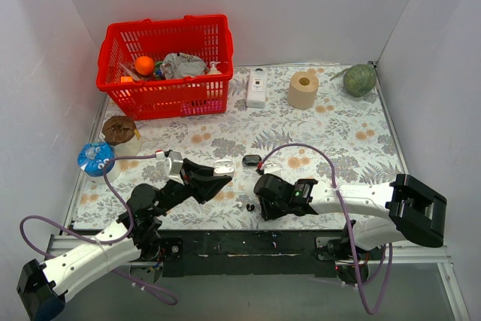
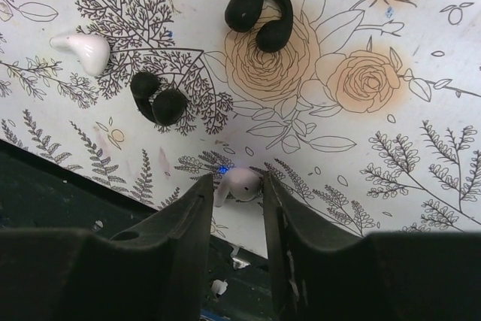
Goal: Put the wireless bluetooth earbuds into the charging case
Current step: Pick up the earbud from the center of the board.
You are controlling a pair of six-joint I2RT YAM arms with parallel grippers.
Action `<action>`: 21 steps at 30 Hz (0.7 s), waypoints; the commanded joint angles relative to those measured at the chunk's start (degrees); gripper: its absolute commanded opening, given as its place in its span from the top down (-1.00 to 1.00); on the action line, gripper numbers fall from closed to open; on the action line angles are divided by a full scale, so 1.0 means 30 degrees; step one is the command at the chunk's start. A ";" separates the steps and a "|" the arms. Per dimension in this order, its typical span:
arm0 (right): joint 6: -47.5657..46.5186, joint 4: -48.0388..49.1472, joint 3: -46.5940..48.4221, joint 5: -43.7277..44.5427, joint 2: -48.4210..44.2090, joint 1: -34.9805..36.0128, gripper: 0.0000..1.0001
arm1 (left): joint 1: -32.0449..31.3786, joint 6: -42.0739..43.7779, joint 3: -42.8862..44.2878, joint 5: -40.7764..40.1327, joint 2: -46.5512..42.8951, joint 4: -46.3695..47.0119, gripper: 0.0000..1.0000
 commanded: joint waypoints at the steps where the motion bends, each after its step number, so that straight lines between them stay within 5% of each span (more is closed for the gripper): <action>1: 0.0217 0.0501 -0.0215 -0.0316 0.0461 0.0126 0.24 | 0.0020 0.0082 0.0272 -0.0136 -0.0045 0.0064 1.00; 10: 0.0275 0.0297 -0.0392 -0.0141 -0.0036 0.0097 0.53 | 0.0020 0.0082 0.0272 -0.0165 -0.0045 0.0034 1.00; 17: 0.0159 -0.0231 -0.0071 0.0385 -0.0767 0.0097 0.94 | 0.0020 0.0141 0.0359 -0.0194 0.0043 0.0034 1.00; 21: -0.0104 -0.0757 0.0281 0.1117 -0.1179 0.0097 0.97 | 0.0020 0.0228 0.0447 -0.0252 0.0131 0.0093 1.00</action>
